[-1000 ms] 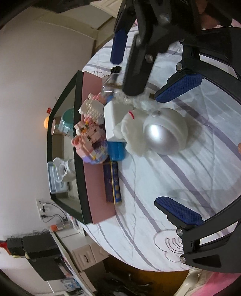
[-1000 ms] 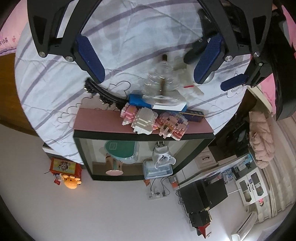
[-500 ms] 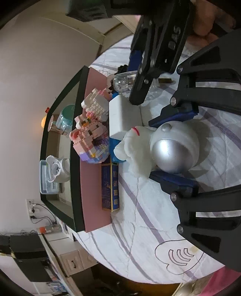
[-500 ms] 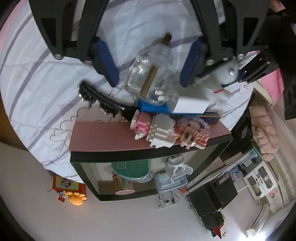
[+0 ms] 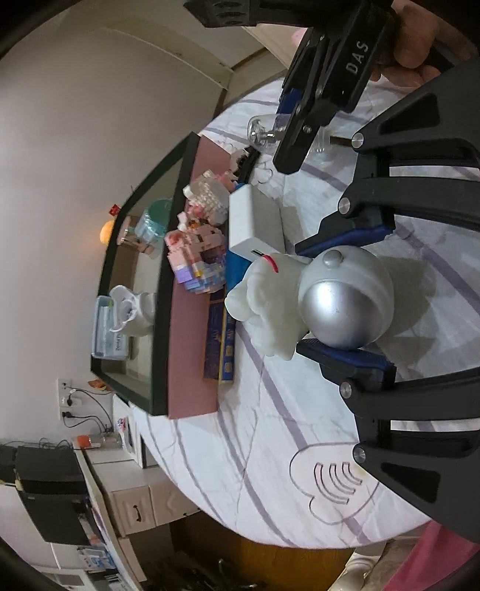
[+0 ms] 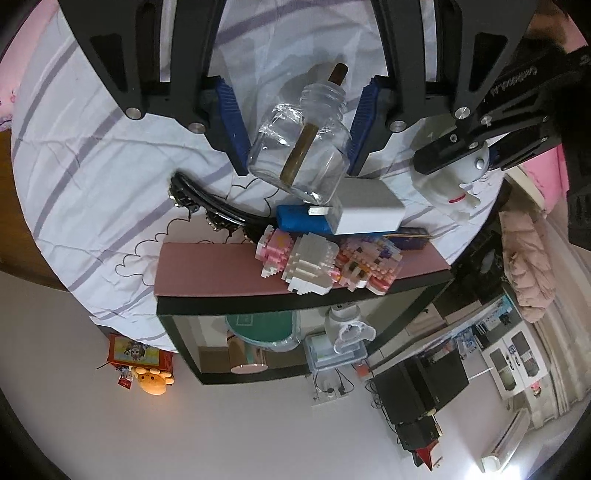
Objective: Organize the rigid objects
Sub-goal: 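Grasp the silver ball and rabbit with the left tool while the right tool grasps the glass bottle, then lower the silver ball and glass bottle into the tray and open both tools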
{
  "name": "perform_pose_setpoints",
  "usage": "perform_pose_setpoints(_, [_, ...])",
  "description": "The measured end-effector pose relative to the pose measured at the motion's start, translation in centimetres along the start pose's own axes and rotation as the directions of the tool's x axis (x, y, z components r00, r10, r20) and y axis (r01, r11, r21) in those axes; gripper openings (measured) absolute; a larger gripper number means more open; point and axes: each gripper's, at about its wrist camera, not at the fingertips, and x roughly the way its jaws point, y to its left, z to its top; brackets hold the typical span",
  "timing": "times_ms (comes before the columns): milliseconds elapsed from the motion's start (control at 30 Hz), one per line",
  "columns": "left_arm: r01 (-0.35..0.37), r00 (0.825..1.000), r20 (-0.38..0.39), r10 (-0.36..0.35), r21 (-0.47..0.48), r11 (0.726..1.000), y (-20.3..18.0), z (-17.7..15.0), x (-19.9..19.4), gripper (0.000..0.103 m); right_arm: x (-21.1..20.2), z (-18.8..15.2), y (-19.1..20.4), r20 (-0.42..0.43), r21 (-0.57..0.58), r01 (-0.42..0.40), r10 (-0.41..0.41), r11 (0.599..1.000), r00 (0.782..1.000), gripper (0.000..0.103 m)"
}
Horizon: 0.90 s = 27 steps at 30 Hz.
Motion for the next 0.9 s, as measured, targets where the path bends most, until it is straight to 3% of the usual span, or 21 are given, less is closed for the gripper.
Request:
perform_pose_setpoints(200, [-0.004, 0.998, 0.06, 0.002, 0.029, 1.0, -0.3, 2.6, -2.5, 0.046, -2.7, 2.5, 0.4, 0.064, -0.028, -0.026, 0.027, 0.999, 0.998, 0.053])
perform_pose_setpoints(467, [-0.088, 0.983, 0.17, 0.077, 0.062, 0.994, 0.1, 10.0, -3.9, 0.046, -4.6, 10.4, 0.5, 0.155, -0.077, 0.022, -0.009, 0.997, 0.988, 0.053])
perform_pose_setpoints(700, [-0.122, 0.976, 0.188, 0.112, 0.045, 0.991, 1.3, 14.9, -1.6, 0.046, -2.3, 16.5, 0.0, 0.163, -0.101, 0.084, -0.067, 0.991, 0.984, 0.053])
perform_pose_setpoints(900, [-0.128, 0.978, 0.174, 0.117, 0.05, 0.991, 1.5, 16.6, 1.4, 0.046, 1.5, 18.3, -1.3, 0.131, -0.084, 0.119, -0.107, 0.989, 0.986, 0.053])
